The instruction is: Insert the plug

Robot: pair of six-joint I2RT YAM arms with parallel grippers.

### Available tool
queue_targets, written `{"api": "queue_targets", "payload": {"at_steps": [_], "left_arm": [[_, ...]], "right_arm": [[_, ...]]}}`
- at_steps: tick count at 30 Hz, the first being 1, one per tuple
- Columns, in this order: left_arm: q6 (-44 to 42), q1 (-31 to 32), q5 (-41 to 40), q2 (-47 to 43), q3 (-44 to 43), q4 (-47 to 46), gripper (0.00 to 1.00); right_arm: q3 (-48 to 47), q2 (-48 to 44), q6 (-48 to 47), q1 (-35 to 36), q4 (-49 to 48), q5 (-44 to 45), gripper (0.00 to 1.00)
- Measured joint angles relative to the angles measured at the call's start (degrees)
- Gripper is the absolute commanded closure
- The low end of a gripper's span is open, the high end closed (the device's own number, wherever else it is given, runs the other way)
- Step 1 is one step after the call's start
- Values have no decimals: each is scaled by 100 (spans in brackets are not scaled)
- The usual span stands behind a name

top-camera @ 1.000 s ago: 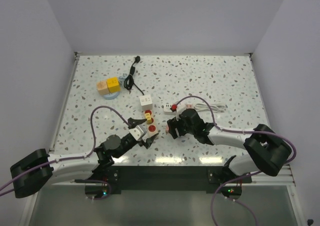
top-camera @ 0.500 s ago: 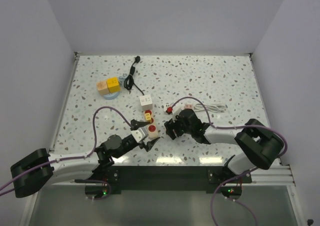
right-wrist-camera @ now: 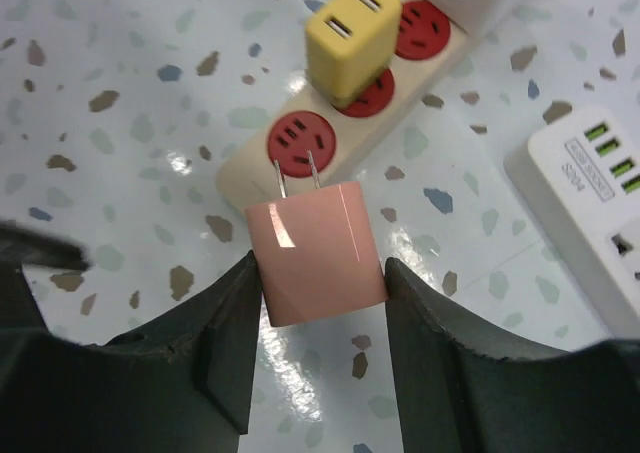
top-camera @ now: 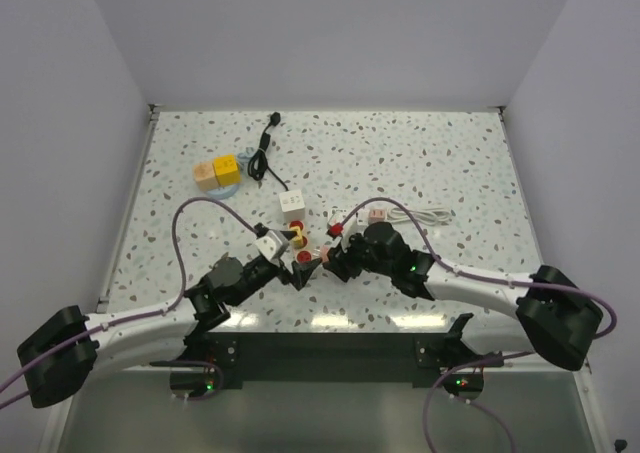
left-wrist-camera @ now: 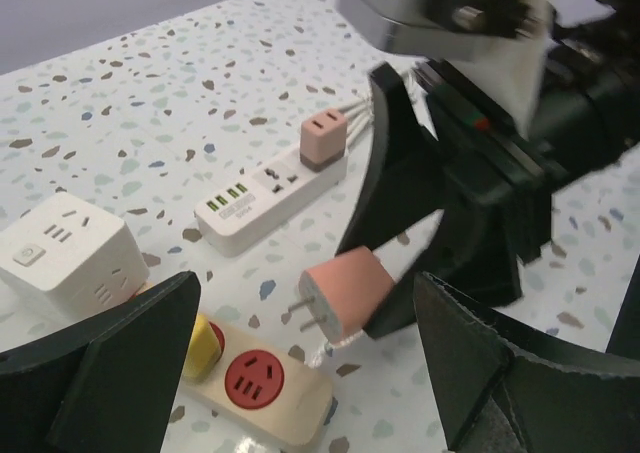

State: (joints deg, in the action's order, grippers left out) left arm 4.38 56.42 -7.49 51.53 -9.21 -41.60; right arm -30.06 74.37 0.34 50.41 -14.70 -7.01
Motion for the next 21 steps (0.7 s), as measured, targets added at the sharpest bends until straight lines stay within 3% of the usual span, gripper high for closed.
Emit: {"api": "queue_targets", "payload": {"at_steps": [6,21], "left_arm": [[957,-732,457,-90,-435,297,7],[1899,-841,1340,-118,-492,691,7]], "right_arm": [[-57,-752,-463,621,188,22,100],[46,-1327,-986,890,348,452,100]]}}
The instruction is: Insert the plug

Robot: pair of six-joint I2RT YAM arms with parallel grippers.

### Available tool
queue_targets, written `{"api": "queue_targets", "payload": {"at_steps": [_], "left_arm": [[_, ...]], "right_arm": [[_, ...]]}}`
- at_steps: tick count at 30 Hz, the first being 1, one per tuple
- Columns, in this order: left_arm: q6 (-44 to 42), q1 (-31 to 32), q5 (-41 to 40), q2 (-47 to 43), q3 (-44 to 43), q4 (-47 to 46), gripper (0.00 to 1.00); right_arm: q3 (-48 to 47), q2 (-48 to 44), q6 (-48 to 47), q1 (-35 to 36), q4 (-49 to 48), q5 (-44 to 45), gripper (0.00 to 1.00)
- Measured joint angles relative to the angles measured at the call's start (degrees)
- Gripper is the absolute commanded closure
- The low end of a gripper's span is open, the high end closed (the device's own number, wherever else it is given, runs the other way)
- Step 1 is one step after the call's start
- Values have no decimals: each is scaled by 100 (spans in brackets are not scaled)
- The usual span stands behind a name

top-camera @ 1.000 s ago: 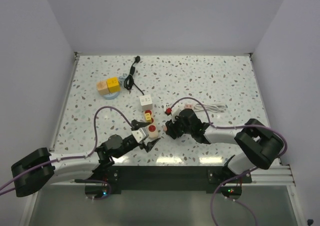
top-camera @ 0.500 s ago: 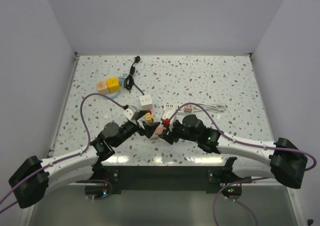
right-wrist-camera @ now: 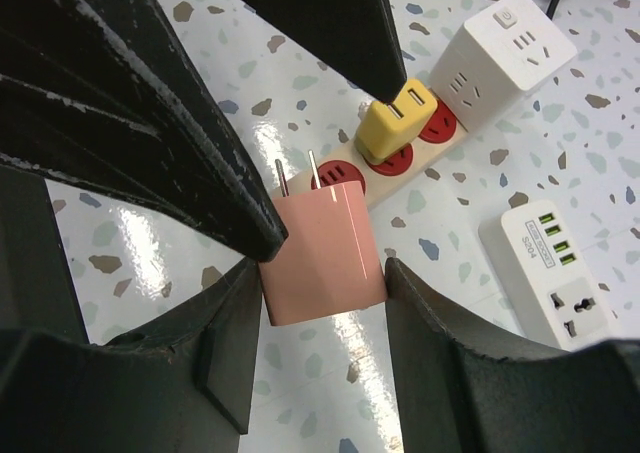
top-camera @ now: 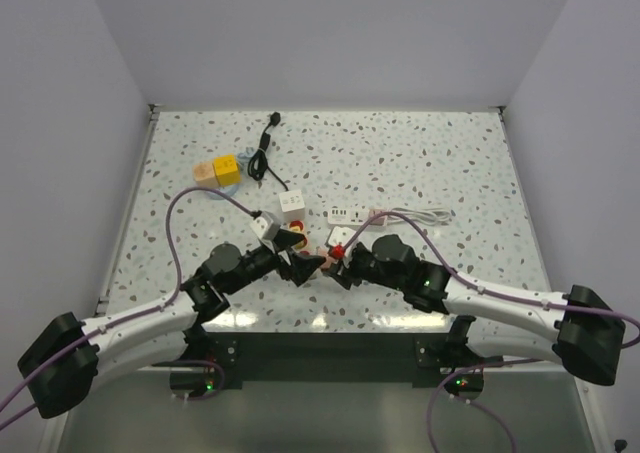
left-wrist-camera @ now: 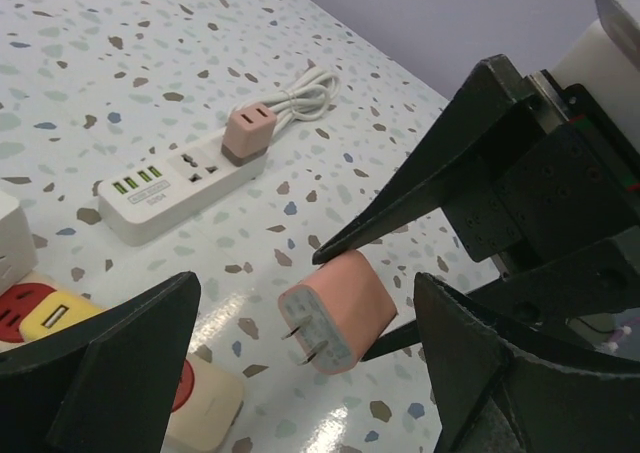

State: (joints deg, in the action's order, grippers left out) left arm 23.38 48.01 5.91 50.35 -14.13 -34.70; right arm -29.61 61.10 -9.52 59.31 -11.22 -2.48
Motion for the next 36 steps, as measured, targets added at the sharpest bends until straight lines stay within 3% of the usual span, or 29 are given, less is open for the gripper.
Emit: {"api": "queue_targets", "payload": {"at_steps": [13,16,17,22,23,24,26,27,28,29,34,36], "left_arm": [[459,0,815,669,2,-533,14],[553,0,981,767,2,-704,30],[588,0,1047,811,2,-772,42],[782,-68,1283,1023,61,-1209,81],[813,-72,1340,1056,66,-1329,95],[826,-79,1390,1093,92,-1447,100],[863,-92,1445,1158,125,-1617,100],[876,-103,1460,1187,151,-1722,100],[885,-107,1475,1207,179,-1823,100],[898,-107,1482,1217,208,-1910,100],[848,-120,1495,1075,389,-2203,100],[817,-199,1502,750,518,-2184,100]], "right_arm": [[431,-610,-177,144,-221,153,100],[487,-686,-205,146,-291,151,100],[490,-699,-210,146,-295,153,100],[575,-807,-243,184,-308,201,100],[586,-804,-249,201,-295,203,100],[590,-820,-254,216,-293,214,100],[601,-863,-249,221,-286,225,91],[603,-879,-245,221,-289,238,81],[603,-890,-234,227,-291,254,57],[603,-901,-212,240,-291,264,51],[603,-997,-55,271,-282,391,32],[603,-1073,20,264,-297,527,32]]}}
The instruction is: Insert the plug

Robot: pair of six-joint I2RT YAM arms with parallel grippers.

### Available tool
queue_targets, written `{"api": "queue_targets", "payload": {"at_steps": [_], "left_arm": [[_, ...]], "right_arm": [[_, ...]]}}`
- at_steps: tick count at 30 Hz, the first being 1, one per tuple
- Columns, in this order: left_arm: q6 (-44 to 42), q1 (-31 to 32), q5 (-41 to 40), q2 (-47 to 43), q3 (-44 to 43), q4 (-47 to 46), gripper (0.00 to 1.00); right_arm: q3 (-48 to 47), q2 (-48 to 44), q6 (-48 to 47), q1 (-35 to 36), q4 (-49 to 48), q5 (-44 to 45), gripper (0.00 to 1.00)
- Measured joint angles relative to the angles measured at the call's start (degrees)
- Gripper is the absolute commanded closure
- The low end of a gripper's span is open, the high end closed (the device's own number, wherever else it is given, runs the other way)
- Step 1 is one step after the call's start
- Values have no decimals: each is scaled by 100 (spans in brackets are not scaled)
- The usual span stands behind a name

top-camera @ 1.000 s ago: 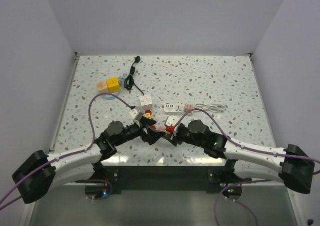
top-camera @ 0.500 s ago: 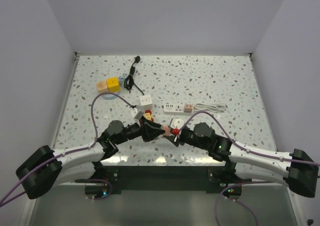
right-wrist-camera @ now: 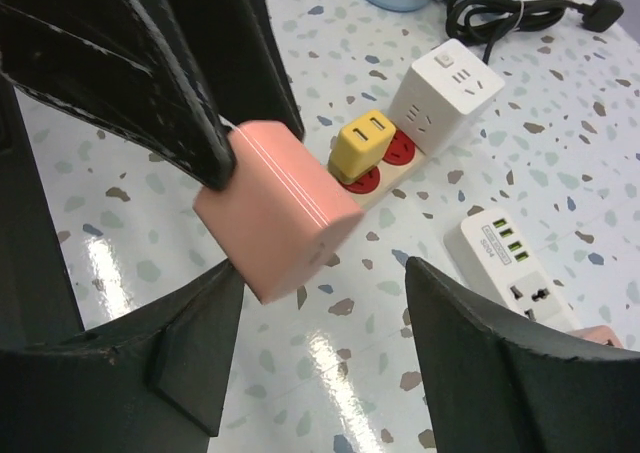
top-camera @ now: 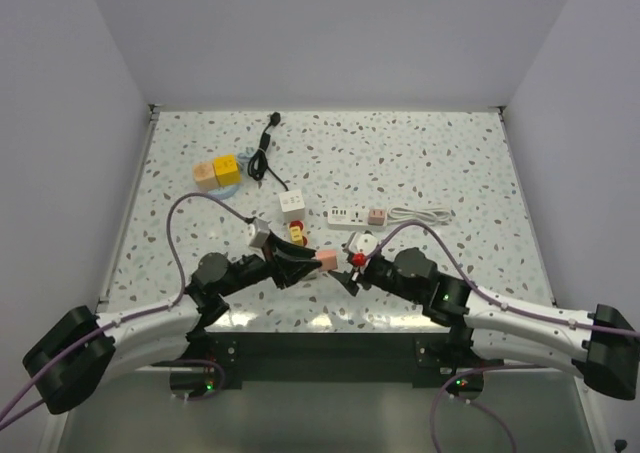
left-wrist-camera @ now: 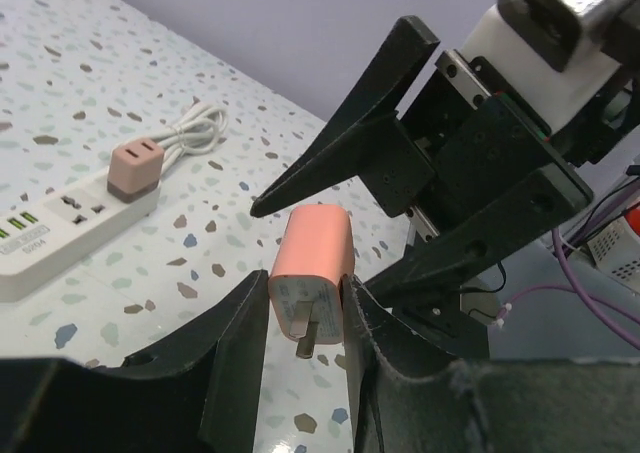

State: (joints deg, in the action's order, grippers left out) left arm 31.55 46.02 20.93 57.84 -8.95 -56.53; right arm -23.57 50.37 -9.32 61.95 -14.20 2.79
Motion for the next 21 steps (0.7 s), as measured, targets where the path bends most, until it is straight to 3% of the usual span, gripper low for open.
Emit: {"api": "queue_targets", "payload": {"at_steps": [8,15,21], "left_arm": [[-282,-144,-9,-1488,236,236,100],[-756,-166,-343,-2103,516,415,100],[-1491,-166,-811,-2146,608,234,100]], "right_arm": [[0,-278,164,-48,-118,234,28],[-192,-400,739,-87,151,555,21],[-966,-518,1912,-129,479,988,12]]}}
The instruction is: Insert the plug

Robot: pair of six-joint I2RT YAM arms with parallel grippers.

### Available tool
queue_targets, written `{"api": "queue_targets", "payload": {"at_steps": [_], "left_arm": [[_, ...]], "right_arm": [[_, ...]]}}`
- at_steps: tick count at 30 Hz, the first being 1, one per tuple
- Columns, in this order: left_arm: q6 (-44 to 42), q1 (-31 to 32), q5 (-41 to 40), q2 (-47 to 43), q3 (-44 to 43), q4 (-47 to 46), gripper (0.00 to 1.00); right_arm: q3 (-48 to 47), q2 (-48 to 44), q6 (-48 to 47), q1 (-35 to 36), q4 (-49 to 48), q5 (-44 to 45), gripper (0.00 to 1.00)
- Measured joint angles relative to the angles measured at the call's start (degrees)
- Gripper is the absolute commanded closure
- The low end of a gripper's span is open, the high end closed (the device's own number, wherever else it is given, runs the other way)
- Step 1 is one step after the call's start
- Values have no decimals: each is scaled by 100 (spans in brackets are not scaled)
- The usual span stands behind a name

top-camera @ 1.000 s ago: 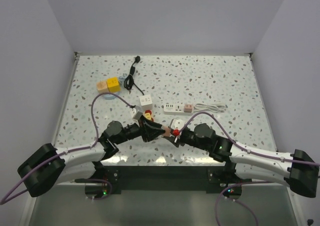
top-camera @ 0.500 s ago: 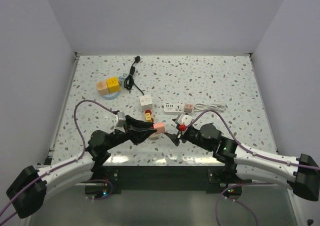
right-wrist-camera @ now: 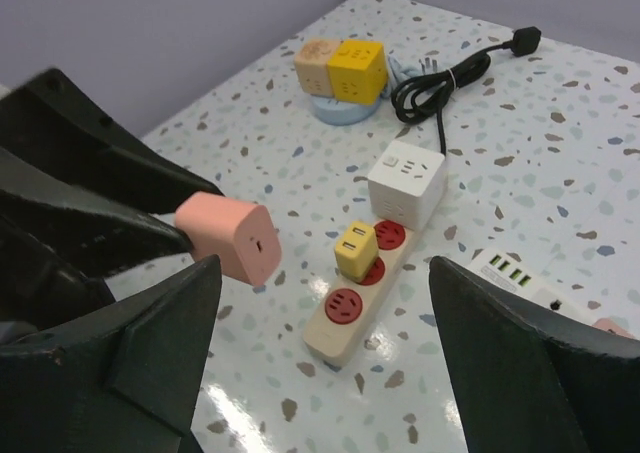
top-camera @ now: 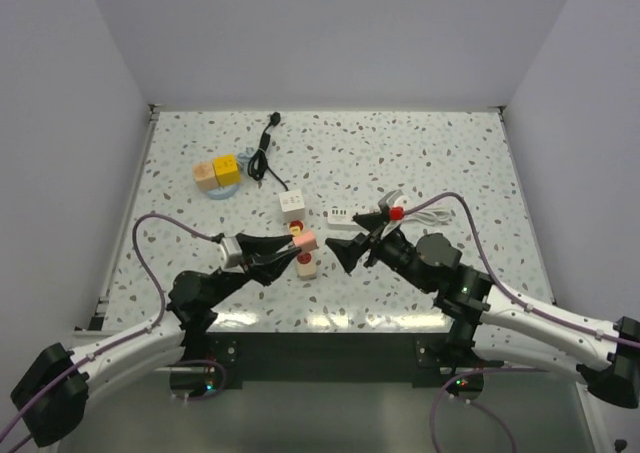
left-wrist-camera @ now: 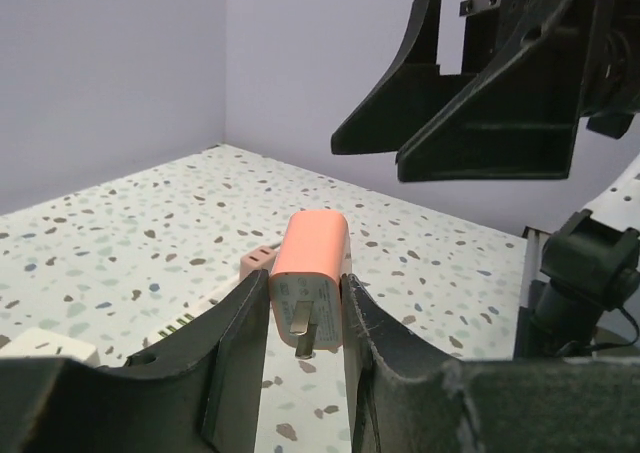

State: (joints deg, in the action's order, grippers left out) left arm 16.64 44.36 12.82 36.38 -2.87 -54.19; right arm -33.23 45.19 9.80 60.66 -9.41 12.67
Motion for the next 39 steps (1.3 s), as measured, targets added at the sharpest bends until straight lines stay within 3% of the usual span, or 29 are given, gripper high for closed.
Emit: {"api": "queue_targets", "payload": {"at_steps": [11,20,32,39], "left_arm": [[-997,0,46,1419,0,-1600,100],[-1204,0,376,1589,0,-1853,100],[-1202,0,658,1775,0,-1860,100],[-1204,7,693,1770,0,-1860,100]], "right_arm": [[-638,446,1840,-59,542,293,14],[-844,557,2632,-87,957,302,13],[-813,813,3333,-197,763,-109,15],[-339,813,3781,-234,442,-177,16]]}}
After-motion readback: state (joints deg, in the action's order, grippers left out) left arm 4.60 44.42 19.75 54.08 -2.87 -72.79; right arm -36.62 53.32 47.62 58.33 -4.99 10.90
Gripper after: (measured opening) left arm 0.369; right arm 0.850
